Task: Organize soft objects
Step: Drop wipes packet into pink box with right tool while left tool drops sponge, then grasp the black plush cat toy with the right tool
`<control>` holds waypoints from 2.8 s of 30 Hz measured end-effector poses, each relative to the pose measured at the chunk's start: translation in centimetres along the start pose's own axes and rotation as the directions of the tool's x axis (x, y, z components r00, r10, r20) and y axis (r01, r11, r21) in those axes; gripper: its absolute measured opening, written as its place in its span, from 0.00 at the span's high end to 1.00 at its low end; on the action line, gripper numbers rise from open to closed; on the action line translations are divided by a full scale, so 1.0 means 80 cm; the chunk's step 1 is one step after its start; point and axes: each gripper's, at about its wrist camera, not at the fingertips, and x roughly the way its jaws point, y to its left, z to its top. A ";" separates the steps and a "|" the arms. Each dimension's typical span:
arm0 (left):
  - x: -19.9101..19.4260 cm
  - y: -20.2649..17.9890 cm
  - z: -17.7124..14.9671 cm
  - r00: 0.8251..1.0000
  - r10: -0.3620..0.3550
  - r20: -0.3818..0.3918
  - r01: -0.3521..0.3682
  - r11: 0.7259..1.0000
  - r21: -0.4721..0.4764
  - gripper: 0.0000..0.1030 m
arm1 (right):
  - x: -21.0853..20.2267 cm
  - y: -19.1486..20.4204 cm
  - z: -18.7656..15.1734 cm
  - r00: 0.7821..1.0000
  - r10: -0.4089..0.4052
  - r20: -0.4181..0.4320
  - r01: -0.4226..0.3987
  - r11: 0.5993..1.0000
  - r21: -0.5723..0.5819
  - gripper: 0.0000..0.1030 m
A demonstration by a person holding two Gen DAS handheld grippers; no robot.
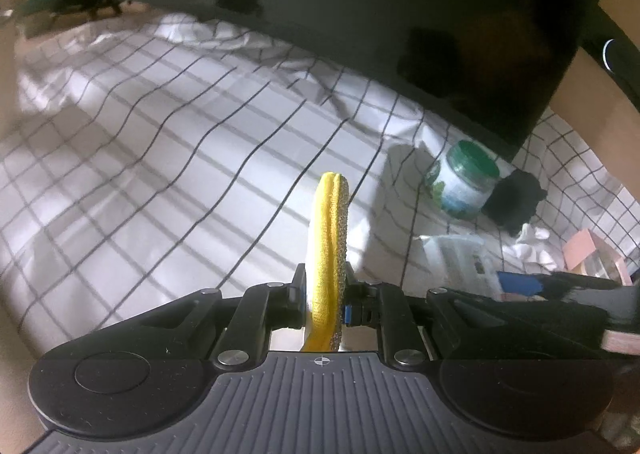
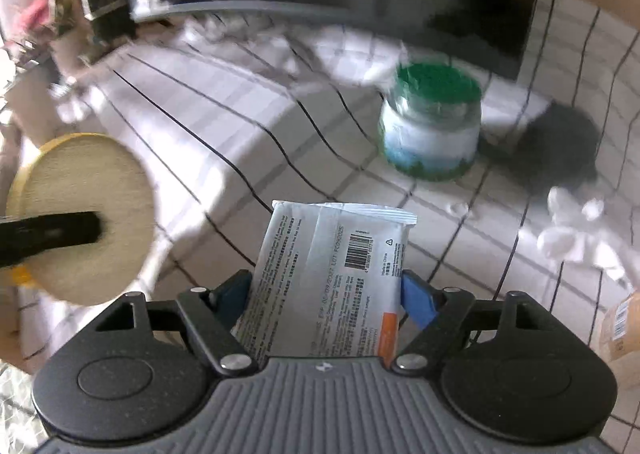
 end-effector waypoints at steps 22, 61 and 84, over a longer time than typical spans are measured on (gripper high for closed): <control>0.003 -0.325 0.105 0.919 -0.389 0.070 0.345 0.875 0.339 0.83 | -0.317 -0.240 0.029 0.821 -0.360 0.443 0.274 0.929 0.249 0.23; 0.023 -0.368 0.051 0.919 -0.379 0.104 0.342 0.902 0.263 0.78 | -0.134 -0.433 -0.085 0.962 -0.273 0.001 0.241 0.851 0.466 0.22; 0.062 -0.188 -0.033 0.981 -0.168 -0.100 0.181 0.973 0.142 0.78 | -0.194 -0.410 -0.074 0.879 -0.476 0.008 0.416 0.777 0.472 0.21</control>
